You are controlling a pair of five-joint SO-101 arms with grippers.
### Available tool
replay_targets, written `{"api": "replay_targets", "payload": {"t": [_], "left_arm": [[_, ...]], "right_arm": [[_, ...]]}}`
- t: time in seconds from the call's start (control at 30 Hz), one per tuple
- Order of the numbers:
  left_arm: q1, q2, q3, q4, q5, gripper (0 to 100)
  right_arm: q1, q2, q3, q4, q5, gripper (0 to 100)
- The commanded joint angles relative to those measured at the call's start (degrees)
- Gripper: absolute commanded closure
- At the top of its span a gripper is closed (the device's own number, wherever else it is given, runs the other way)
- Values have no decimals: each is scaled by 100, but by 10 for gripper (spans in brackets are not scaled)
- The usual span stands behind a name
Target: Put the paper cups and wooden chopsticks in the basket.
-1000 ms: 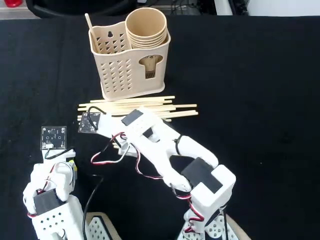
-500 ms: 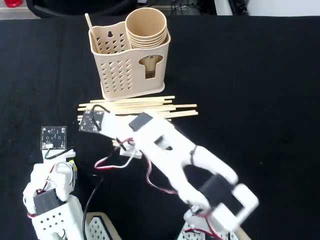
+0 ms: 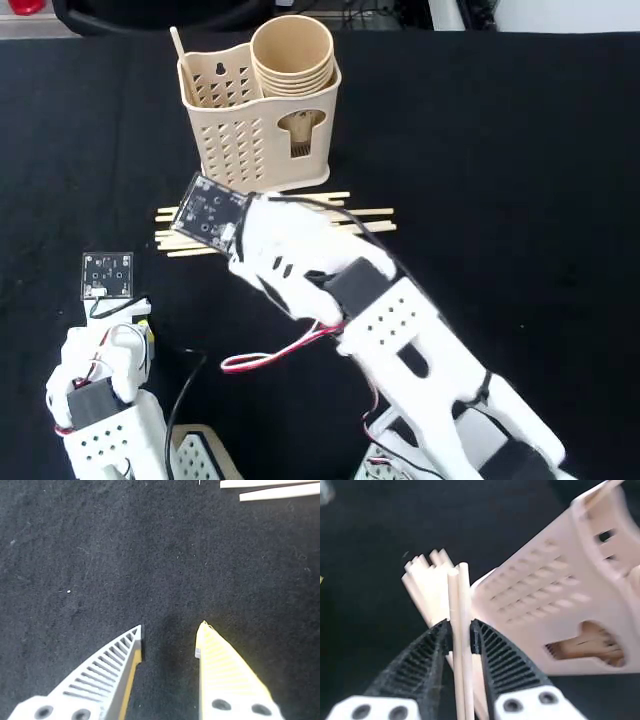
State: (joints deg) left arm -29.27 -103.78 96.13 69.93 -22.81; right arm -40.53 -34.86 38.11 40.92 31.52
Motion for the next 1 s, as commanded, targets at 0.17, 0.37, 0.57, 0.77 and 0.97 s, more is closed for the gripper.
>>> {"api": "replay_targets", "payload": {"t": [0.17,0.37,0.57,0.77,0.97], "left_arm": [[-66,-18,-92,-62,-26,816],[-66,-18,-92,-62,-26,816],[-66,-18,-92,-62,-26,816],[-66,-18,-92,-62,-26,816],[-66,-18,-92,-70,-26,816]], "right_arm": [[70,-233,-1534,-114,-1099,987],[62,-233,-2141,-738,-1231,987],[70,-224,-2352,-2400,-1820,987],[97,321,-2765,-3455,-2154,987],[264,1367,-3495,-4053,-2180,987]]}}
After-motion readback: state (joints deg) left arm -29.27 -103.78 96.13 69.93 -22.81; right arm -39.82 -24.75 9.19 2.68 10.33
